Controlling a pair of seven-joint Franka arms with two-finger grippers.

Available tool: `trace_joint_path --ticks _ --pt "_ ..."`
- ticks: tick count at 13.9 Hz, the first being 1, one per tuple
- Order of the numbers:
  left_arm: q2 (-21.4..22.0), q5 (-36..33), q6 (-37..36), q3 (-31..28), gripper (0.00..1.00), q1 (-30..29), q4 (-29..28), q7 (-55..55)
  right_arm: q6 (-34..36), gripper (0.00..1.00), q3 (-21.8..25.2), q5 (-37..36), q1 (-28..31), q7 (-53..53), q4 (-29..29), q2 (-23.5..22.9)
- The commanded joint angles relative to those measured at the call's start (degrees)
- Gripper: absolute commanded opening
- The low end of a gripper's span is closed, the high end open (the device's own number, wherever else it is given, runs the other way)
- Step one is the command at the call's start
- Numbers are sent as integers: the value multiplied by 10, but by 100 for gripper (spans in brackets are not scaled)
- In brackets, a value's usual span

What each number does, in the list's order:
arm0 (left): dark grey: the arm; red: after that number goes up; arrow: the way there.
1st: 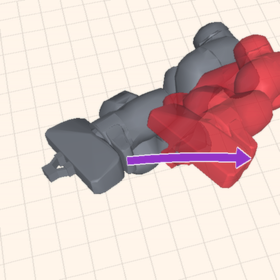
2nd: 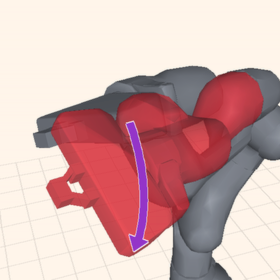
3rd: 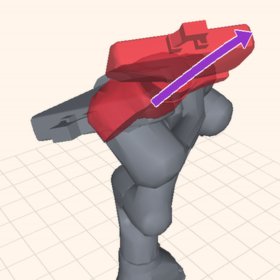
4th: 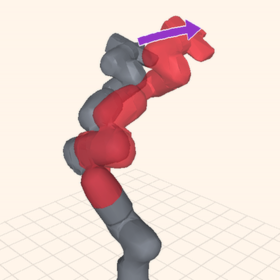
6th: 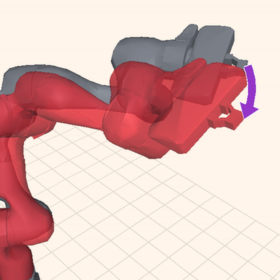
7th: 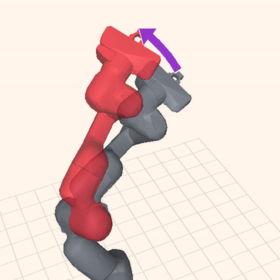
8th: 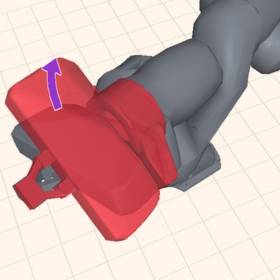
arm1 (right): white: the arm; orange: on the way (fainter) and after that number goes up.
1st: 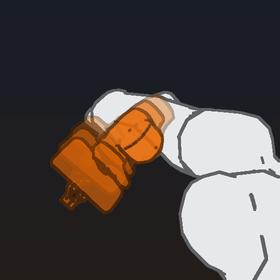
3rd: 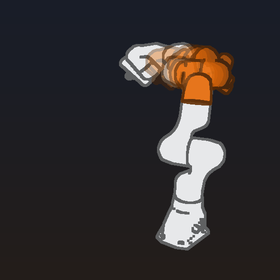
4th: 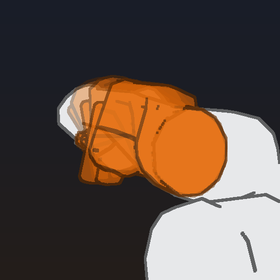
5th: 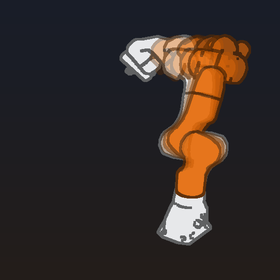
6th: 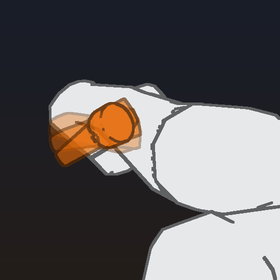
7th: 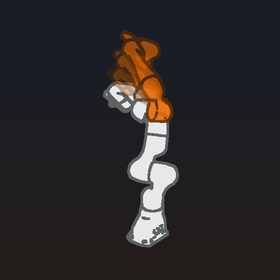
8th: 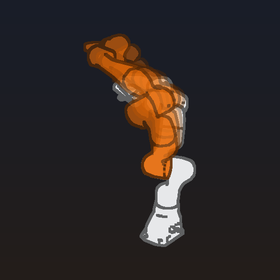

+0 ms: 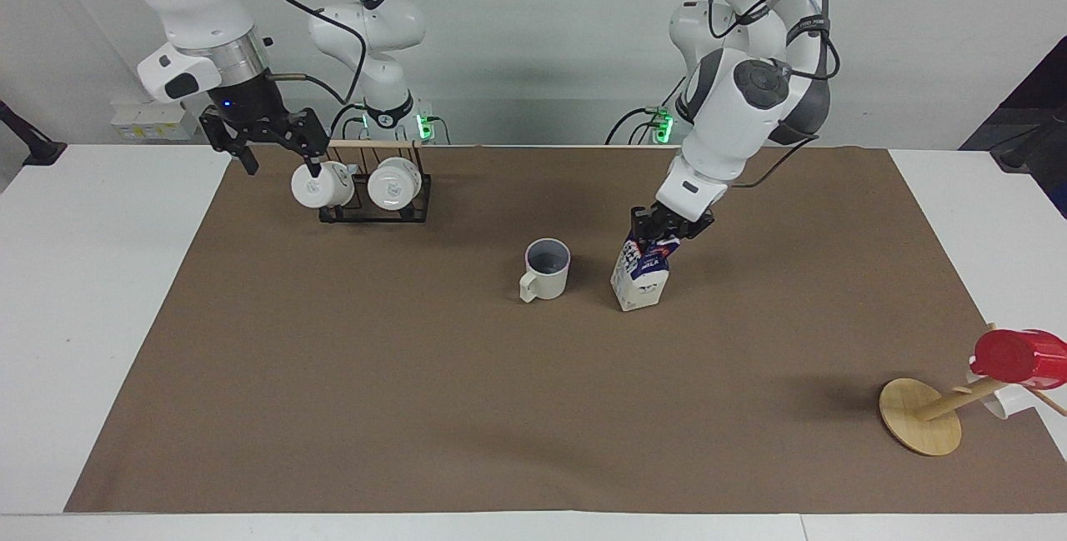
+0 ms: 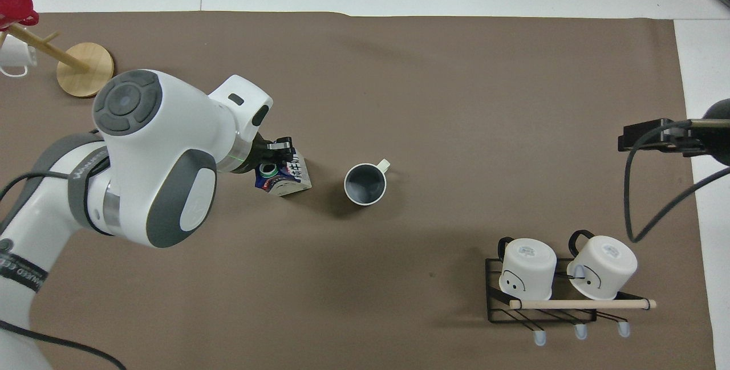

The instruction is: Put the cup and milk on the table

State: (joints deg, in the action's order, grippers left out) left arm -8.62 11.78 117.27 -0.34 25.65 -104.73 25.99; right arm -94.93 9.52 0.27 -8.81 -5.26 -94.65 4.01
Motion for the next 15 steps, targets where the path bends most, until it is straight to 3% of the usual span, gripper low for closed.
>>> trace_joint_path --ticks 1,9,13,15 --pt "-22 25 -15 -5 32 16 45 19 44 100 -6 -9 17 13 46 -2" --pt "-19 -11 -51 3 31 33 43 26 63 100 9 -25 20 16 44 6" --pt "-19 -27 -49 3 31 34 41 21 149 100 4 -33 16 55 98 -3" --pt "-18 -27 -45 3 33 34 38 19 144 100 4 -23 13 48 94 6"
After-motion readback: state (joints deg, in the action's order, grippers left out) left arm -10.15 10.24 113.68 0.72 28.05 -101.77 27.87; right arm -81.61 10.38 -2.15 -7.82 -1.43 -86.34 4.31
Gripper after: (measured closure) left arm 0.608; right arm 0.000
